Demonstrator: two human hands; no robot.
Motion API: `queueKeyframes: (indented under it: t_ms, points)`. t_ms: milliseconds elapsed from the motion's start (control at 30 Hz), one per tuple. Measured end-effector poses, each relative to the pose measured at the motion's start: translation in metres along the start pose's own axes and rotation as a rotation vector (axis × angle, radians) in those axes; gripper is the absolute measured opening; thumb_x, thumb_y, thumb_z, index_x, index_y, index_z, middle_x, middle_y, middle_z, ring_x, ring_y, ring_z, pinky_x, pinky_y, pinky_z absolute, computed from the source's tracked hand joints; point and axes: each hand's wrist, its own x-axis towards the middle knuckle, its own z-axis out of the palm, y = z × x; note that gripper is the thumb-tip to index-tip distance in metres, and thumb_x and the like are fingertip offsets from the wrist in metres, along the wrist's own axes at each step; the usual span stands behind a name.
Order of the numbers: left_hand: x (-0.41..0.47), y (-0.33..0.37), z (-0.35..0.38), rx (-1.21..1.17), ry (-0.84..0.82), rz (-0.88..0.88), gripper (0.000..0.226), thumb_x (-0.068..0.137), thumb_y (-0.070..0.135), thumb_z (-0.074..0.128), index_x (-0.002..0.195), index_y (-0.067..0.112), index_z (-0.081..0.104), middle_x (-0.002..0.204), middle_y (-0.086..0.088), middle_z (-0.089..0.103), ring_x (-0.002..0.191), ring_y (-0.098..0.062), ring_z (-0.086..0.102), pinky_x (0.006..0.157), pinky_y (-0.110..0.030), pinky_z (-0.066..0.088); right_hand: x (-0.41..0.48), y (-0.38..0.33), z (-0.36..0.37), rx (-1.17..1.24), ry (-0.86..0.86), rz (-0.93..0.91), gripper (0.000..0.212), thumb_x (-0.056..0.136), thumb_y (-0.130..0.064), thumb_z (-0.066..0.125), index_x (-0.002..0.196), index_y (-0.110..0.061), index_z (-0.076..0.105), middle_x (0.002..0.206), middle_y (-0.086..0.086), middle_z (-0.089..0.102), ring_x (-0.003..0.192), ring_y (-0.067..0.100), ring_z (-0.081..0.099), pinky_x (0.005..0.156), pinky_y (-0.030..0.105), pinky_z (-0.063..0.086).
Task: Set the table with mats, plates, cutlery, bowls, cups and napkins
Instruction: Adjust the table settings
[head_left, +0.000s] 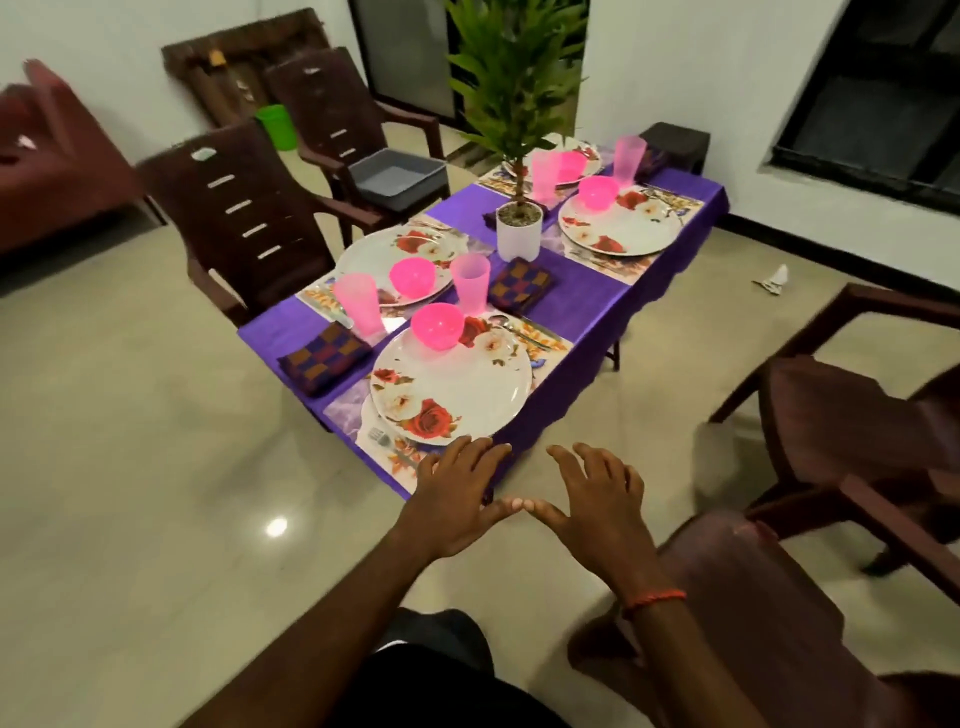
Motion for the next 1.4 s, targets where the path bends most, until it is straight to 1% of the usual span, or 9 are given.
queueKeyframes:
  t_ms: [100, 233, 400, 767, 1000, 1100, 1200, 1333, 1400]
  points:
    - [0.005, -0.015, -0.003, -0.039, 0.024, -0.078, 0.098, 0.079, 0.091, 0.003, 0.157, 0.034, 0.022, 0.166, 0.006, 0.023, 0.154, -0.023, 0.015, 0.119, -0.058, 0.022, 0.022, -0.006, 0.005, 0.008, -0.018, -0.065, 0.070, 0.089, -0.067, 0.055, 0.147, -0.030, 0.042, 0.149, 0.004, 0.044, 0.140, 0.026, 0.035, 0.111, 0.045, 0.027]
    - [0.027, -0.034, -0.009, -0.065, 0.033, -0.142, 0.079, 0.092, 0.081, 0.025, 0.157, 0.037, 0.022, 0.167, 0.005, 0.020, 0.154, -0.023, 0.013, 0.118, -0.059, 0.020, 0.061, -0.012, 0.005, -0.016, -0.071, -0.101, 0.071, 0.091, -0.071, 0.047, 0.150, -0.034, 0.035, 0.156, 0.002, 0.036, 0.145, 0.024, 0.028, 0.116, 0.044, 0.021]
    - [0.069, -0.064, -0.023, -0.112, 0.019, -0.226, 0.074, 0.095, 0.075, 0.036, 0.158, 0.040, 0.018, 0.169, 0.008, 0.015, 0.156, -0.022, 0.011, 0.122, -0.057, 0.015, 0.116, -0.023, -0.003, -0.024, -0.109, -0.114, 0.069, 0.092, -0.069, 0.046, 0.152, -0.038, 0.030, 0.160, 0.000, 0.030, 0.148, 0.023, 0.022, 0.119, 0.045, 0.018]
    - [0.112, -0.125, -0.037, -0.234, 0.077, -0.307, 0.082, 0.086, 0.083, 0.025, 0.156, 0.041, 0.023, 0.168, 0.009, 0.020, 0.155, -0.021, 0.013, 0.121, -0.058, 0.013, 0.216, -0.036, -0.009, -0.019, -0.185, -0.131, 0.071, 0.090, -0.071, 0.047, 0.151, -0.041, 0.029, 0.162, -0.002, 0.026, 0.151, 0.024, 0.016, 0.119, 0.047, 0.014]
    - [0.107, -0.147, -0.026, -0.278, 0.099, -0.442, 0.074, 0.093, 0.078, 0.034, 0.156, 0.041, 0.023, 0.168, 0.008, 0.019, 0.155, -0.022, 0.015, 0.120, -0.059, 0.016, 0.272, -0.025, -0.002, -0.037, -0.312, -0.196, 0.073, 0.087, -0.065, 0.060, 0.149, -0.034, 0.038, 0.160, 0.003, 0.030, 0.148, 0.029, 0.020, 0.117, 0.046, 0.022]
    - [0.111, -0.151, -0.022, -0.315, 0.156, -0.528, 0.081, 0.087, 0.087, 0.022, 0.154, 0.042, 0.025, 0.167, 0.008, 0.023, 0.154, -0.022, 0.019, 0.118, -0.060, 0.021, 0.302, -0.024, 0.001, -0.050, -0.361, -0.288, 0.073, 0.088, -0.061, 0.063, 0.149, -0.029, 0.040, 0.159, 0.005, 0.031, 0.146, 0.029, 0.022, 0.116, 0.043, 0.027]
    - [0.121, -0.144, -0.022, -0.323, 0.190, -0.592, 0.079, 0.087, 0.086, 0.024, 0.152, 0.041, 0.029, 0.165, 0.009, 0.026, 0.152, -0.022, 0.021, 0.117, -0.059, 0.025, 0.330, -0.020, 0.004, -0.123, -0.408, -0.405, 0.072, 0.088, -0.060, 0.064, 0.148, -0.028, 0.041, 0.160, 0.006, 0.029, 0.146, 0.030, 0.022, 0.116, 0.041, 0.027]
    - [0.142, -0.127, -0.024, -0.329, 0.205, -0.700, 0.073, 0.093, 0.078, 0.035, 0.154, 0.039, 0.029, 0.168, 0.007, 0.021, 0.154, -0.023, 0.018, 0.118, -0.060, 0.019, 0.362, -0.013, 0.012, -0.168, -0.441, -0.538, 0.073, 0.086, -0.064, 0.061, 0.148, -0.033, 0.038, 0.161, 0.004, 0.028, 0.149, 0.031, 0.016, 0.118, 0.046, 0.026]
    - [0.151, -0.121, -0.022, -0.352, 0.199, -0.767, 0.085, 0.085, 0.088, 0.023, 0.155, 0.039, 0.027, 0.168, 0.007, 0.019, 0.155, -0.023, 0.017, 0.119, -0.062, 0.016, 0.375, -0.008, 0.015, -0.180, -0.461, -0.602, 0.072, 0.086, -0.066, 0.059, 0.148, -0.035, 0.038, 0.159, 0.003, 0.030, 0.149, 0.033, 0.015, 0.117, 0.049, 0.028]
